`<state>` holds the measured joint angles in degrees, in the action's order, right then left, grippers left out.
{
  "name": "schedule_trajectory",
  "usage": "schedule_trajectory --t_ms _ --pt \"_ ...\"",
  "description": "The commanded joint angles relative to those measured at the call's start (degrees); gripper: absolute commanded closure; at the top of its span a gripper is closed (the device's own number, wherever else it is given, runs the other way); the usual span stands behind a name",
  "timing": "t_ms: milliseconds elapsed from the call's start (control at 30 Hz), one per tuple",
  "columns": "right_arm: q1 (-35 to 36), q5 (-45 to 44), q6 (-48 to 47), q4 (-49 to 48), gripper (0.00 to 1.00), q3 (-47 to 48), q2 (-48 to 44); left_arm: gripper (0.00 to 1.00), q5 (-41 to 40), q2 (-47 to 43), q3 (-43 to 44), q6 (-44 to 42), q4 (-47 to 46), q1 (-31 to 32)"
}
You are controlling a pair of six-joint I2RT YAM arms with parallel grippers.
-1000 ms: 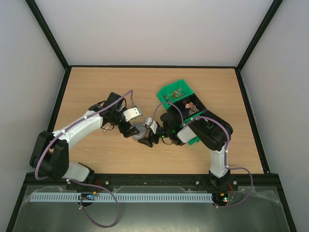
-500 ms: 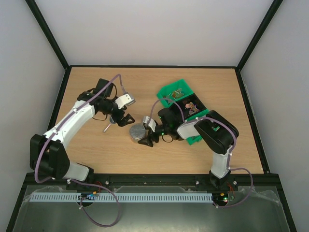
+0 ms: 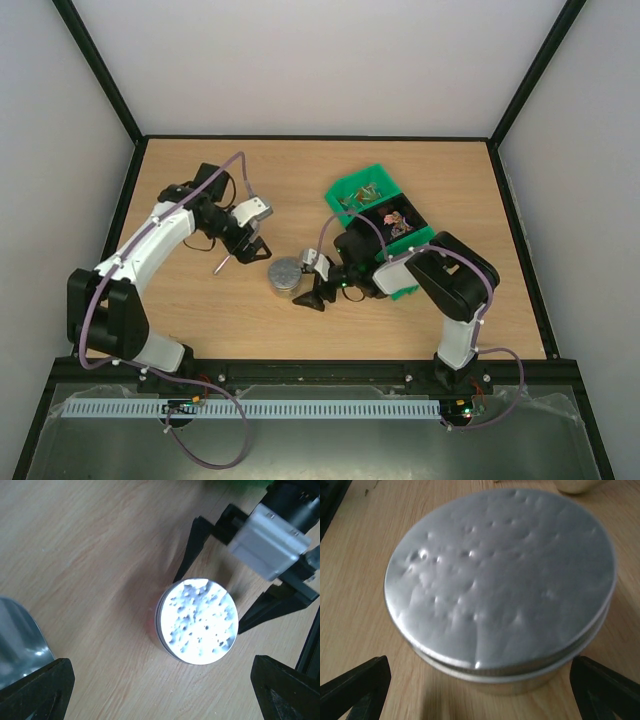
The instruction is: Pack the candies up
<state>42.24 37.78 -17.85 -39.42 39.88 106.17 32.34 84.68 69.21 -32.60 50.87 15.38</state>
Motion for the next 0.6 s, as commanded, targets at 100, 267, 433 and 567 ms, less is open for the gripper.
schedule_trajectory --t_ms 100,267,433,567 --pt "0.02 -1.53 -0.33 -13.91 0.01 -6.69 1.35 0.02 -2.71 -2.28 -9.49 -4.38 -6.8 -0.34" --pt "1.81 -4.13 -0.81 -18.44 0.01 -8.45 1.13 0.03 -3.72 -6.79 -16.16 -6.89 -11.63 0.06" --pt "4.05 -7.22 -1.22 -22.15 0.01 -9.5 2.45 0.05 -3.53 -9.66 -19.91 -8.35 -14.54 2.22" --pt "4.35 -8.75 1.82 -25.2 0.0 -10.27 2.88 0.05 -3.46 -13.62 -24.08 -7.91 -19.05 4.22"
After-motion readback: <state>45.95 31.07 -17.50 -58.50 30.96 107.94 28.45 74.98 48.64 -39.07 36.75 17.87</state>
